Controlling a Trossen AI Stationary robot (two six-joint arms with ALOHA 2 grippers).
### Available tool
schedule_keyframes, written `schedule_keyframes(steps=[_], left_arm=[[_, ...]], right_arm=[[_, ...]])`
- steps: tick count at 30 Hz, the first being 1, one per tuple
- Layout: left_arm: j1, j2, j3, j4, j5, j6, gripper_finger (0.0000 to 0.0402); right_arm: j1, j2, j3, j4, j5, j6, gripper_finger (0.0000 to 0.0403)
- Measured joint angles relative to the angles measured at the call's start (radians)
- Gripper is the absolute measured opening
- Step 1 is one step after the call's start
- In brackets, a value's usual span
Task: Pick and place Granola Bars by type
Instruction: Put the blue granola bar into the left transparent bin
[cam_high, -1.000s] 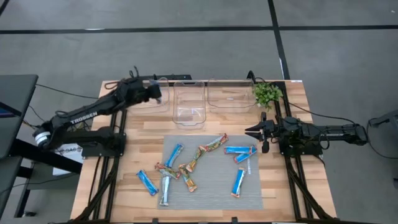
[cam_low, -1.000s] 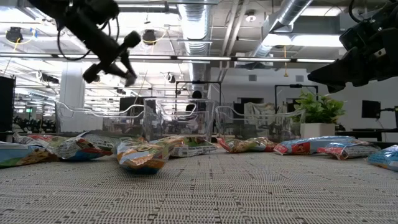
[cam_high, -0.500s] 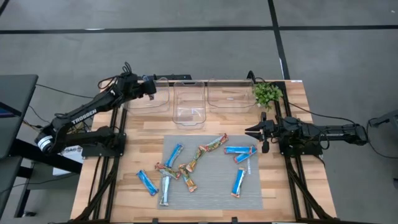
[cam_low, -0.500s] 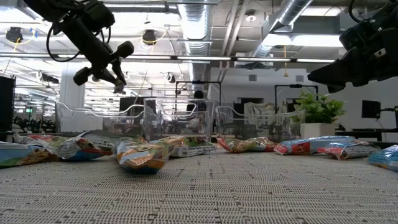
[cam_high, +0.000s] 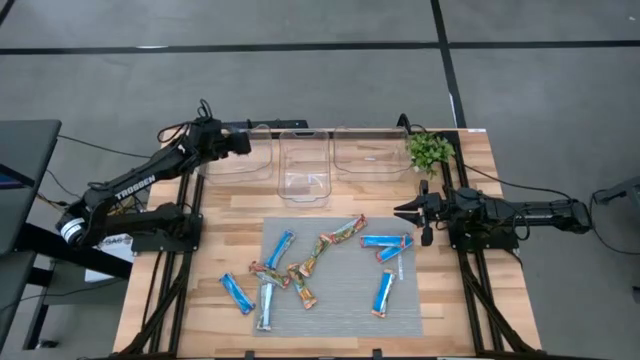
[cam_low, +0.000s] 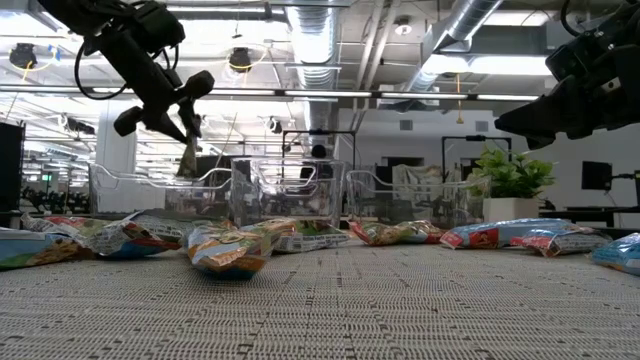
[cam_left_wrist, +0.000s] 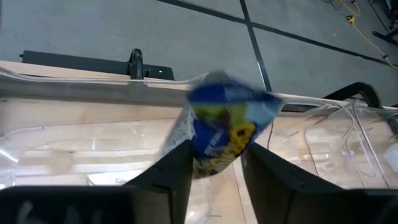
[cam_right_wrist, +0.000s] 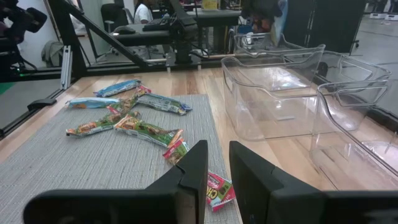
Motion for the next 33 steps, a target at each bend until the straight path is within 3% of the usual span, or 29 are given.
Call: schedule_keyframes(steps=[7,22,33], left_arm=[[0.0,0.0,0.0,0.0,0.0,-0.002,0.0156],[-0.004,0.0,0.0,-0.017,0.045,0.001,0.0158],[-0.166,0.0,0.0,-0.02,0.151,0.006,0.0158]], right_arm=[[0.0,0.0,0.0,0.0,0.0,0.0,0.0059],[0.0,0.0,0.0,0.0,0.0,0.0,0.0059],[0.0,0.0,0.0,0.0,0.0,0.0,0.0059]])
